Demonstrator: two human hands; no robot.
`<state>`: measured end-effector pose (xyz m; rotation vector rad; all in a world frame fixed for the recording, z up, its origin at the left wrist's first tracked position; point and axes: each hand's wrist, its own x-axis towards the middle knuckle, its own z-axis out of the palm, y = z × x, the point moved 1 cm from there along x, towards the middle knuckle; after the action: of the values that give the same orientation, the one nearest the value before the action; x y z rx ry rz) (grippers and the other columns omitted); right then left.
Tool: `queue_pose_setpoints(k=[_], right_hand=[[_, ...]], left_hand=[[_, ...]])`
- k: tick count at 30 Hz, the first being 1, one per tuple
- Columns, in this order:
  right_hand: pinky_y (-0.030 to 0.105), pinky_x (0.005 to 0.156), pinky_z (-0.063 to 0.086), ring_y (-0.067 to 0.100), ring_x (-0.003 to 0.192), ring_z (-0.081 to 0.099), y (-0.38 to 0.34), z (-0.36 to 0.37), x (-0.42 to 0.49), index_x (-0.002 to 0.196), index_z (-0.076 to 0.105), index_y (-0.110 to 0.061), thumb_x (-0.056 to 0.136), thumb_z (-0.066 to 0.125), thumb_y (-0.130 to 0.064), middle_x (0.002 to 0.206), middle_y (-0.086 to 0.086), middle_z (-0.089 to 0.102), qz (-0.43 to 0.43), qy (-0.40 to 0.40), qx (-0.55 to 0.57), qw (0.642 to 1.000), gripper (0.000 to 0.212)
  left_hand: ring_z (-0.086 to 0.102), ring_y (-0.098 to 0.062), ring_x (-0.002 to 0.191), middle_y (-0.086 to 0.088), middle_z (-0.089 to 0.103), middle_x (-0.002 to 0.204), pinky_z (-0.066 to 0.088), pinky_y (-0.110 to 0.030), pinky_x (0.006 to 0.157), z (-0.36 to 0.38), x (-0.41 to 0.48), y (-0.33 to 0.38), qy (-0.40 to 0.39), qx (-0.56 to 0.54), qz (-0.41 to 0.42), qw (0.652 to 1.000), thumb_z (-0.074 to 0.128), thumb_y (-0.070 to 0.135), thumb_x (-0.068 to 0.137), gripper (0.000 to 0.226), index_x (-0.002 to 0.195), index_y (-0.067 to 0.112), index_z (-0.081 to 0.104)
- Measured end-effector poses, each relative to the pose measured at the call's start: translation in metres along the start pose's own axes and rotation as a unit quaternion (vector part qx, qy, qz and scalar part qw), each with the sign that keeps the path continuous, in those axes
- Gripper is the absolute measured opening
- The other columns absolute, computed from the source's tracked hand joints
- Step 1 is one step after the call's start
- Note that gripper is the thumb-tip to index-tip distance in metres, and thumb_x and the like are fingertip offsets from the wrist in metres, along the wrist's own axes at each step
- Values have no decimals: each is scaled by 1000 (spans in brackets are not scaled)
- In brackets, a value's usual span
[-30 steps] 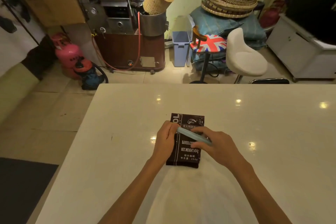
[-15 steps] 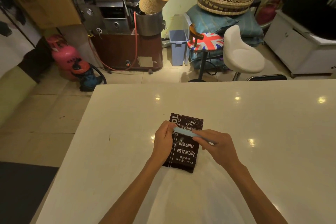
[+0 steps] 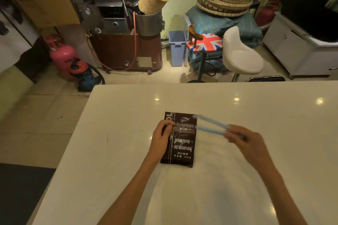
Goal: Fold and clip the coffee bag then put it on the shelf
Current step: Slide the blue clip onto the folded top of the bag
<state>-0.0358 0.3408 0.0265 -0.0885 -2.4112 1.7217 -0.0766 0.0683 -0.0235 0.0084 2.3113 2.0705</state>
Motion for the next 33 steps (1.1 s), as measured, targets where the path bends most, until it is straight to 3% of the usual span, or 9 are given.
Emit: queue_pose_setpoints(k=[2,4,6,9,12,16,22,33], right_hand=[[9,59,51,4,58,64,9,-26,8,81,77,-21,77,78,-11,87,3,76,33,38,-12,999,11],[11,53,50,6,56,62,12,-25,19,86,77,-11,80,76,-7,74,-3,74,71,4,-31,997,7],[14,52,47,-1,52,59,9,-2,28,87,77,-13,81,76,-11,63,-9,70,85,-59,-61,993,6],[18,54,47,0,58,61,1,34,38,84,75,-25,81,75,-24,75,-4,74,80,-127,-71,986,3],[16,51,46,6,64,62,-5,51,42,90,64,-16,80,76,-27,81,6,74,76,-141,-48,986,19],[11,49,45,0,60,67,-11,62,44,99,49,-10,80,76,-26,87,5,75,113,-146,-22,983,37],[19,59,54,16,83,72,-9,70,48,104,48,-19,77,79,-32,105,6,71,148,-141,-4,979,43],[19,59,56,19,87,71,-9,87,46,108,50,-20,75,80,-35,106,5,70,140,-102,18,985,47]], left_hand=[[61,-33,103,-15,58,113,58,-49,80,-4,0,-4,16,-24,-1,1000,49,9,99,17,98,26,52],[59,-37,107,-23,52,119,57,-56,80,-2,0,-5,23,-59,-18,998,50,5,97,26,95,29,43],[59,-41,113,-26,50,125,58,-59,79,2,-2,-3,20,-88,-43,995,52,6,96,32,93,34,36],[64,-40,110,-22,55,124,62,-48,74,9,-7,2,11,-115,-67,991,53,7,97,33,96,31,31],[65,-39,107,-22,56,124,63,-40,67,12,-9,0,9,-130,-78,988,54,7,96,32,96,29,30],[65,-40,107,-26,52,123,63,-40,67,14,-8,-4,16,-122,-87,989,54,7,96,30,96,27,32],[65,-37,103,-26,55,120,62,-35,67,19,-5,-3,12,-118,-83,989,53,5,96,30,93,25,32],[66,-29,92,-29,53,119,60,-30,60,20,-5,-9,14,-112,-80,990,51,9,98,24,97,24,32]])
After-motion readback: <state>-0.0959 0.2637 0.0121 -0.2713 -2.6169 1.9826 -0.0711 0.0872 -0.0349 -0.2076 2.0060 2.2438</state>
